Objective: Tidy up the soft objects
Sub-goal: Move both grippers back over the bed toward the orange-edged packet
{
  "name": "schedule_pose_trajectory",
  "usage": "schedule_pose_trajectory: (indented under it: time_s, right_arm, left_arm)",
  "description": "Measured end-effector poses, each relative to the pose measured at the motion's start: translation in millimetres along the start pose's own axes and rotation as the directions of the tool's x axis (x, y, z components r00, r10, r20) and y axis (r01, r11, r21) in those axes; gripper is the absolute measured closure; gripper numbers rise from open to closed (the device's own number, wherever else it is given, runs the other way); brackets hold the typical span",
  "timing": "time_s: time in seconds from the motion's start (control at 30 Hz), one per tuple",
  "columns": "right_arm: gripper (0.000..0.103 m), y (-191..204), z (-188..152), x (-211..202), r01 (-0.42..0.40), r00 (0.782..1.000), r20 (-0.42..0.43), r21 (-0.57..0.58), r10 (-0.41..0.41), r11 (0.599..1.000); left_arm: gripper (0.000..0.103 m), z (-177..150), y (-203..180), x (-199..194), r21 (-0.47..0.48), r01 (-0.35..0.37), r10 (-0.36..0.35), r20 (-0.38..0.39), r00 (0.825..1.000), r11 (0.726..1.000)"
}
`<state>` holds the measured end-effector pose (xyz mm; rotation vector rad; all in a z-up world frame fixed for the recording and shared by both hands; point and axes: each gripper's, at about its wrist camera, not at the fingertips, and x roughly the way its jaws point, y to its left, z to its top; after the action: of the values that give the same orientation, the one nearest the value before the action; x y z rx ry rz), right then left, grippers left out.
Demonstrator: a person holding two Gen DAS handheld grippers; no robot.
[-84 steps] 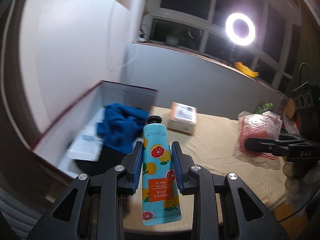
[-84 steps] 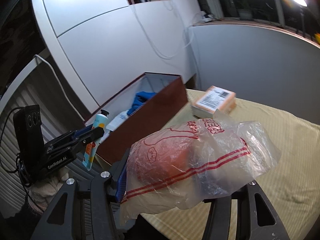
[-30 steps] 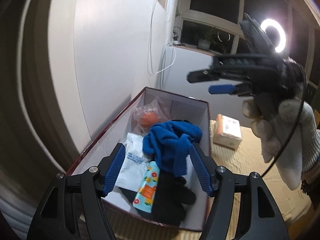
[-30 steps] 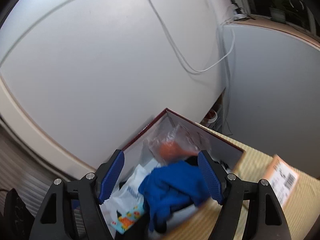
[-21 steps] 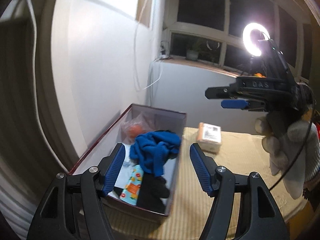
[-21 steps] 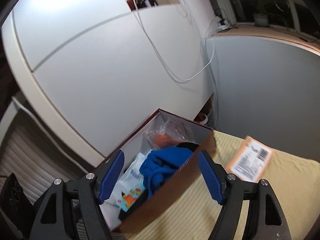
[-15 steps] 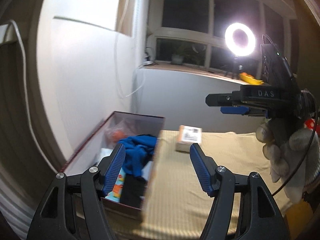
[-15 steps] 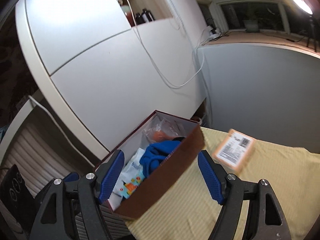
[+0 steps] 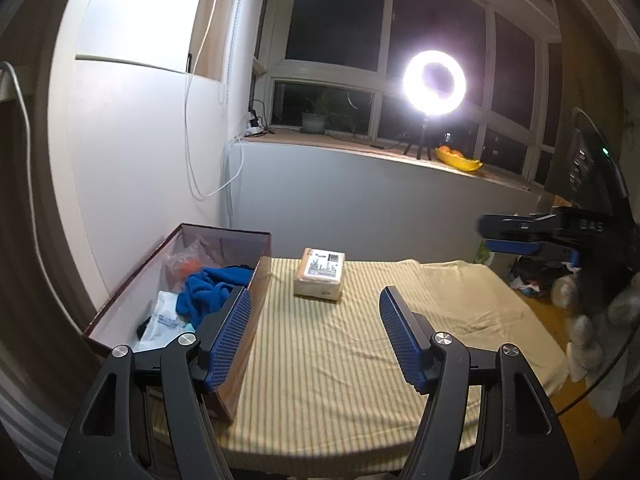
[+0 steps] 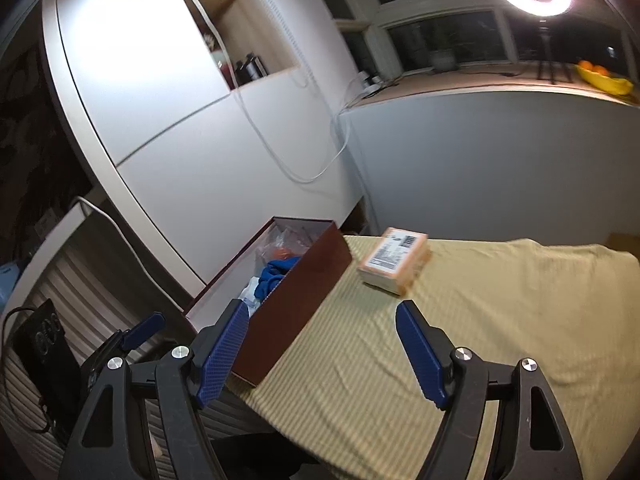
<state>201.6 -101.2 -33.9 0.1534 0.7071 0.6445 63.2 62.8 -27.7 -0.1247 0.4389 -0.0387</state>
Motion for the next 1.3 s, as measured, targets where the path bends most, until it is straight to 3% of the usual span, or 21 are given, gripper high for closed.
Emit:
schedule_pose_trajectory:
  time_s: [0.2,0.37,0.6,0.8,1.03,1.3]
  right_arm:
    - [0.03,-21.9,-11.9,-77.4,0.02,0.996,0.081,0.056,-0.024,0.998]
    - [0.023,-42.9,-21.3,-138.1,0.046,0.985,0.165,0.065,-0.056,0.997]
    - [0.023,-87.1,-36.4,-164.5,0.06,0.98,0.182,0.134,-0.084,0.989]
    - [0.022,-123.7,-35.9,-131.6,0.033,0.991,0.123,0.184,-0.057,0.982]
    - [0.022,-150.2,-5.8,-45.3,-0.035,0.999,0.026,0.184,0.031,0.982]
    - [0.022,-139.7,51.2,60.7,-0.15,0.982,-0.093,0.124,0.162,0.981]
  left_arm:
    - [0.036,2.0,-5.0,-16.2,0.012,-0.003,0.003,0.016,1.0,1.0]
    - [0.036,3.1,-7.4,-20.5,-0.003,-0.011,0.011,0.021,1.0,1.0]
    - [0.035,5.2,-18.0,1.4,0.001,0.009,-0.009,-0.006,1.0,1.0]
    - [0.033,4.9,-18.8,52.0,-0.015,0.038,-0.039,-0.083,0.996,0.999]
    - [0.033,-8.7,-14.6,112.0,-0.071,0.04,-0.052,-0.166,0.985,0.997]
    - [0.033,-18.4,-20.2,162.9,-0.095,0.046,-0.065,-0.201,0.977,0.994]
